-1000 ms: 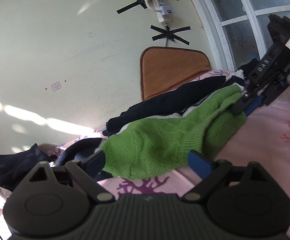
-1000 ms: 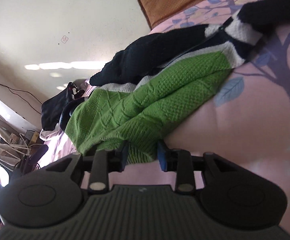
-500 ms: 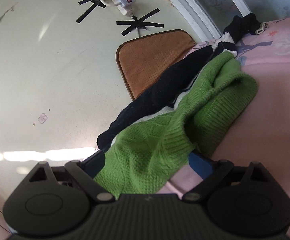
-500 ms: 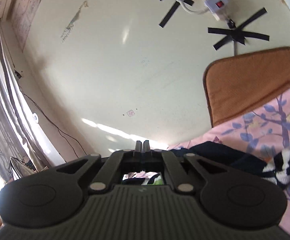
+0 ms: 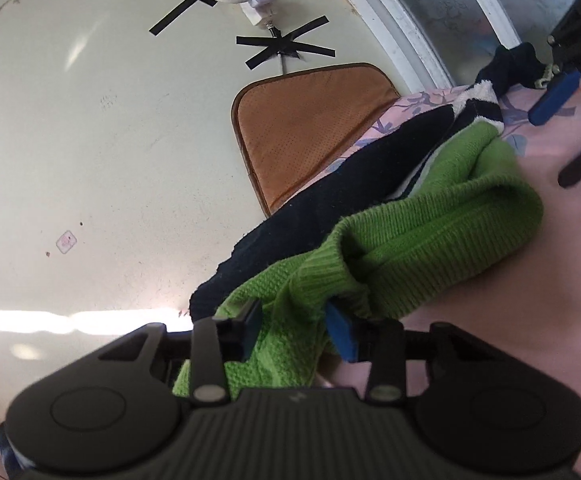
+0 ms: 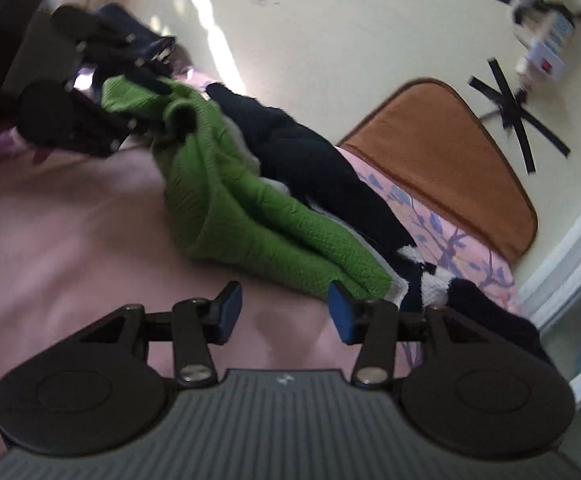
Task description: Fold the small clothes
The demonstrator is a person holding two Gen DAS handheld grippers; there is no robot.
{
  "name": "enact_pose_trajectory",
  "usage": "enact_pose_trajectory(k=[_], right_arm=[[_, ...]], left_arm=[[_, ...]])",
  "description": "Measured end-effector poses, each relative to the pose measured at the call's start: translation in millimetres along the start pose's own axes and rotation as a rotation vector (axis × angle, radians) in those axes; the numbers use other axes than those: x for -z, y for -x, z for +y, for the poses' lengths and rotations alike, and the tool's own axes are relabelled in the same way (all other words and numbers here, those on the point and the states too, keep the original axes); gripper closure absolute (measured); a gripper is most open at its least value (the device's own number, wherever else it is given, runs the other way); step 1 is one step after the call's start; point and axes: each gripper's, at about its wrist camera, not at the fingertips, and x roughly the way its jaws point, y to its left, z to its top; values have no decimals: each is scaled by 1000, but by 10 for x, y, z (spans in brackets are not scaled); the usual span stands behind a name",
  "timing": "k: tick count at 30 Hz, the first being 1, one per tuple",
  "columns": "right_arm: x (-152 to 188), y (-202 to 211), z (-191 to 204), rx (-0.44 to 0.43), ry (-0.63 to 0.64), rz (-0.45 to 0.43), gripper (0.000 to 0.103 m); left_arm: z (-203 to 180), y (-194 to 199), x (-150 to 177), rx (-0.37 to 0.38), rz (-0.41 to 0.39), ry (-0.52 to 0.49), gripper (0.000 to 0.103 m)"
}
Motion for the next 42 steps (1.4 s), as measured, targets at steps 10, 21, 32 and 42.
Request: enact_pose_trajectory(k=[10, 21, 32, 42], right_arm=[[-297, -704, 77, -25, 181, -149, 83], [-817, -395, -636, 27, -209, -342, 85], [-910, 39, -741, 159, -155, -503, 88], [-1520, 1363, -1264, 224, -108, -948, 88]], left_arm=[[20, 54, 13, -10, 10, -5, 58], [-254, 175, 62, -61, -37, -115, 26], [340, 400, -213, -468, -166, -24, 90], [1016, 1682, -1044, -798, -542, 65, 90]])
